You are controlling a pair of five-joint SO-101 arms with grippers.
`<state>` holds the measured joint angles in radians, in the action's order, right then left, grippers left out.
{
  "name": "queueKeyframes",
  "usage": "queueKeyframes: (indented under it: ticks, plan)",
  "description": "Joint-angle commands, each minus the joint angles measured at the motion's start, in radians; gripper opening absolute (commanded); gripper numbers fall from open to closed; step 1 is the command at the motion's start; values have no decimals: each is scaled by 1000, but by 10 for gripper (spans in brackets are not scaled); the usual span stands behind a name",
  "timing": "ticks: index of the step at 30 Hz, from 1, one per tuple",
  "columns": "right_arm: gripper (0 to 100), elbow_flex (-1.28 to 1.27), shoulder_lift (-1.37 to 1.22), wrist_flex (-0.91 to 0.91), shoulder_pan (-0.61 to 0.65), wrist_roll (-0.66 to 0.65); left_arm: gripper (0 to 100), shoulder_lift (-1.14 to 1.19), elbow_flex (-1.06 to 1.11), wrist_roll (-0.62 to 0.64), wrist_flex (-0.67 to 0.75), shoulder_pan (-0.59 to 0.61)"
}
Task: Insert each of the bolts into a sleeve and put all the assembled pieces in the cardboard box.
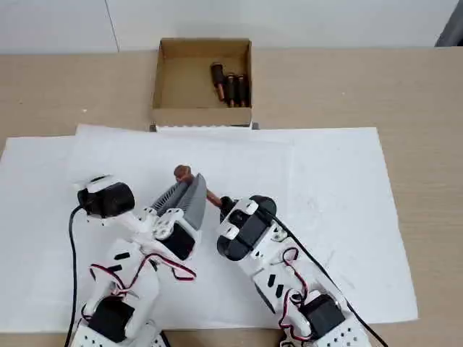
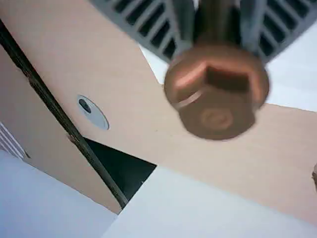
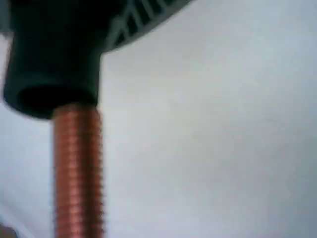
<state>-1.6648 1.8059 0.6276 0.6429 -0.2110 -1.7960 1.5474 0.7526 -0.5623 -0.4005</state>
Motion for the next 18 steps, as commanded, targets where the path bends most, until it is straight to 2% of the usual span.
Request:
queueKeyframes:
  ticks: [1, 11, 18]
  plan:
    - [3, 8, 8, -30, 1, -9, 5, -12, -8, 5, 0, -6]
    - [3, 11, 8, -28, 44, -40, 5, -12, 70, 5, 44, -9]
    - [3, 20, 8, -28, 44, -44, 5, -11, 104, 3, 37, -98]
